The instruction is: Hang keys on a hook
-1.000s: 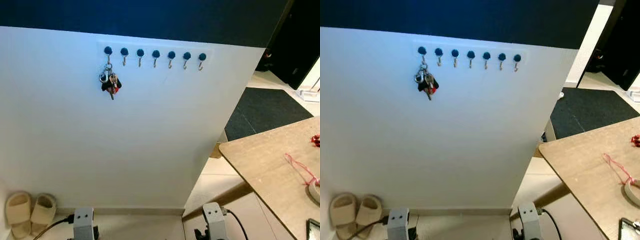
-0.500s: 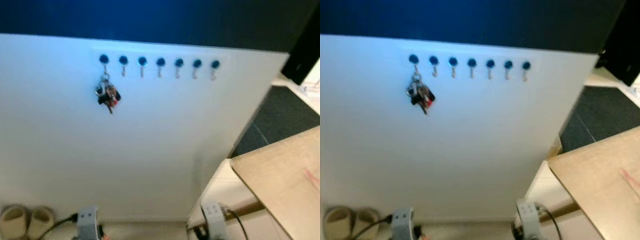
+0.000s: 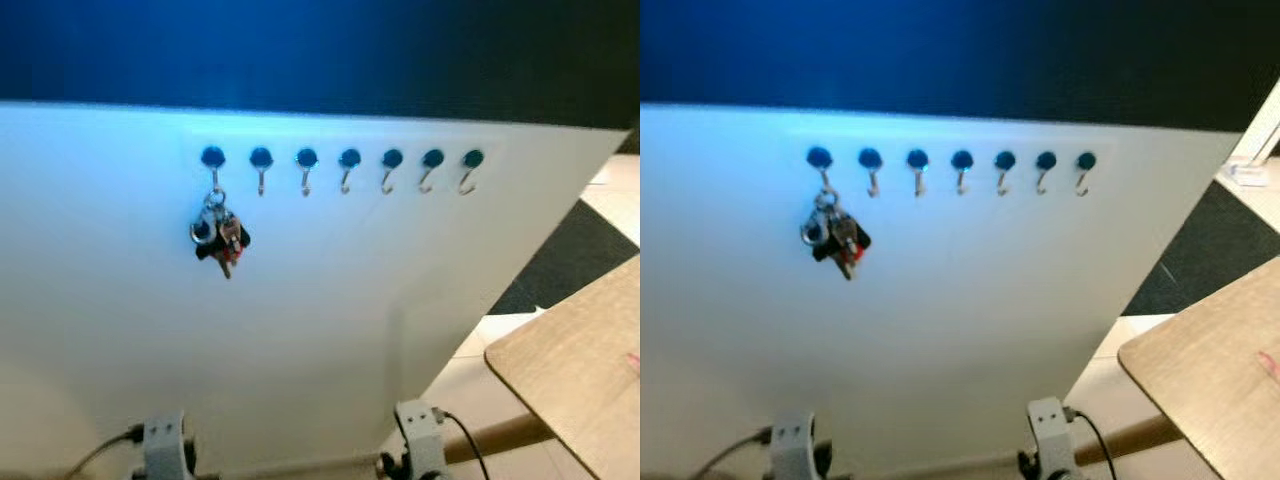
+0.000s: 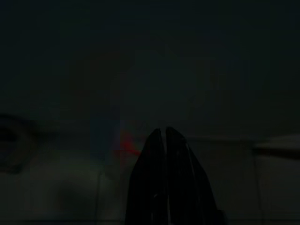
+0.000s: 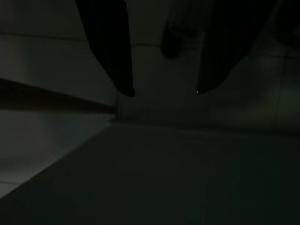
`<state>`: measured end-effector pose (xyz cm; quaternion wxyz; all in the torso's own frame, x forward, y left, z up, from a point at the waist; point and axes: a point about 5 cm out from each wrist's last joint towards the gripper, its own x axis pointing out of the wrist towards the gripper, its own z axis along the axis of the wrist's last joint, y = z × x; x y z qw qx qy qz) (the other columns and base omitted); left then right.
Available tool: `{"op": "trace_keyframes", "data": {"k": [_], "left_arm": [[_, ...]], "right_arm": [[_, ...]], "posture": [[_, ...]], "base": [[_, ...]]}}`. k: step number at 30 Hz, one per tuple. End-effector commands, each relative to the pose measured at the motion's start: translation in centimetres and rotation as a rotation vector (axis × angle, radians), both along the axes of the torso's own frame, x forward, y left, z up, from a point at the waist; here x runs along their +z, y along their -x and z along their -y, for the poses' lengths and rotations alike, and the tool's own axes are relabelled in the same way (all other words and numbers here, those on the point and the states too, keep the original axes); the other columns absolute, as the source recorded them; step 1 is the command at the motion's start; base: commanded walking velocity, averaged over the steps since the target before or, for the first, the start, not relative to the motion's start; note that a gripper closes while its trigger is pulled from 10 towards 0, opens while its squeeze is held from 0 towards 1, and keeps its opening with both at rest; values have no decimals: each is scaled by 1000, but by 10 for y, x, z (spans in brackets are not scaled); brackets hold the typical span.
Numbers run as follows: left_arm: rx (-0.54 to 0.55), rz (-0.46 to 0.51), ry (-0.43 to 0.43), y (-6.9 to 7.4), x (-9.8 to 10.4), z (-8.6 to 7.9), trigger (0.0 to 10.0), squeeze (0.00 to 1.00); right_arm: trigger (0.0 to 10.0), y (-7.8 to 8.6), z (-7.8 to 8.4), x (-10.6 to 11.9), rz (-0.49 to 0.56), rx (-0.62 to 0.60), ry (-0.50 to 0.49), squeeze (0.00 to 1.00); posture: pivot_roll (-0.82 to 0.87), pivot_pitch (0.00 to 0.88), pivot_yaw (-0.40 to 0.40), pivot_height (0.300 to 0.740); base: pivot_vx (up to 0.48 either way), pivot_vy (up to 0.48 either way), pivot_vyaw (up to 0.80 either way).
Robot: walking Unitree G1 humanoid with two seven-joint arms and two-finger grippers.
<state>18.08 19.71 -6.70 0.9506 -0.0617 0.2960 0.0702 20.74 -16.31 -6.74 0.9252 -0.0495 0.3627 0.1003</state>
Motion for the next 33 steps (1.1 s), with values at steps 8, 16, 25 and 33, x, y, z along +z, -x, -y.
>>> {"op": "trace_keyframes", "data": {"k": [8,16,25,33], "left_arm": [[-24,-2,4,1,-2,6,10000,0],[-52,4,-7,0,-1,7,10000,0],[4,15,-4,0,0,3,10000,0],[42,16,-32,-2,2,-2,10000,0]], "right_arm": [[10000,7,6,-3,-22,-19,9,0],[10000,7,6,-4,-24,-18,9,0],[10000,6,5,-3,-22,-18,7,0],[10000,6,3,-4,-28,-19,2,0]], "posture": [[61,22,-75,740],[66,23,-75,740],[69,23,-74,740],[72,27,-71,740]], "base": [[0,0,0],[0,-255,0],[0,-373,0],[0,0,0]]}}
